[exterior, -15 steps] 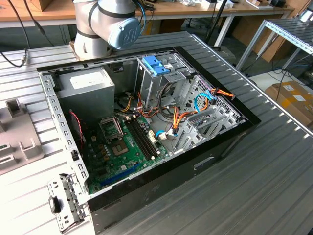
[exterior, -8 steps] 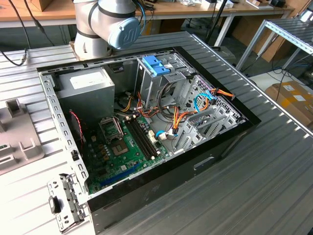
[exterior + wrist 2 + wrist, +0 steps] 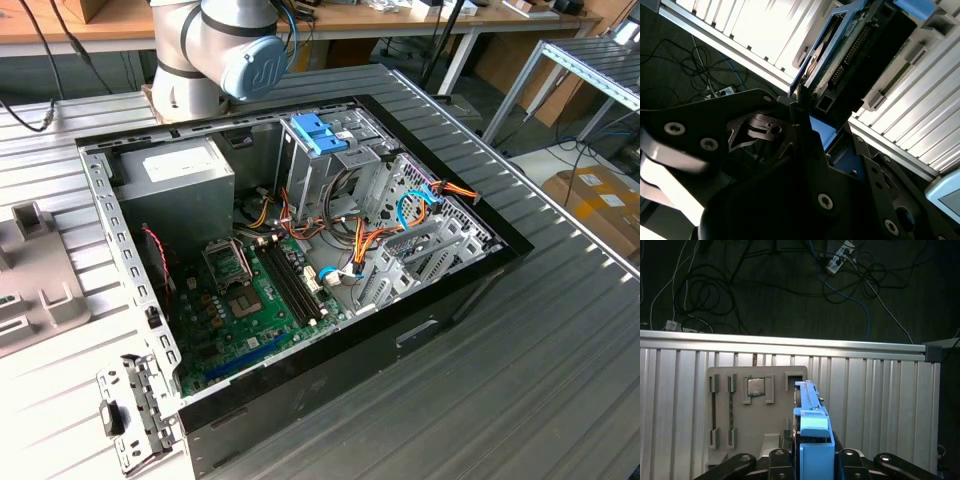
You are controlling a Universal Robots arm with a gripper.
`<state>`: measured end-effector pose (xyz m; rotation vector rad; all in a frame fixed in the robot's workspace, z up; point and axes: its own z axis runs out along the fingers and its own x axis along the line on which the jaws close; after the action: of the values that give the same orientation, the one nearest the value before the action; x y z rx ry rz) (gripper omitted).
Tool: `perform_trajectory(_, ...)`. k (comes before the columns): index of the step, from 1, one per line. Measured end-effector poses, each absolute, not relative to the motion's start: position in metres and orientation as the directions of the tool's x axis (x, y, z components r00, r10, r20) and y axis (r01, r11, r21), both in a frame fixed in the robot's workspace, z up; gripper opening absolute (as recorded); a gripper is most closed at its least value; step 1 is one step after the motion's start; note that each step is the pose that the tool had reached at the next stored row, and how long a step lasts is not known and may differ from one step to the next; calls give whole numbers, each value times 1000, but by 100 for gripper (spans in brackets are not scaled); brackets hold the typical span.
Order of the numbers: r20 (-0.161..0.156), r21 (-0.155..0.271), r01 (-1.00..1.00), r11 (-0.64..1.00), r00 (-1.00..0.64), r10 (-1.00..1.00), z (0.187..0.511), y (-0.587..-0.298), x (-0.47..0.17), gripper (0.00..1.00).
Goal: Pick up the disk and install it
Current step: 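Pick up the disk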
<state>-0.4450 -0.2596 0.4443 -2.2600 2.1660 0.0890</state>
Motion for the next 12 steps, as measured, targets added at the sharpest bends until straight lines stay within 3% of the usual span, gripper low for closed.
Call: perform_trajectory(12, -48, 32, -999, -43, 42, -998, 457, -260, -445, 37)
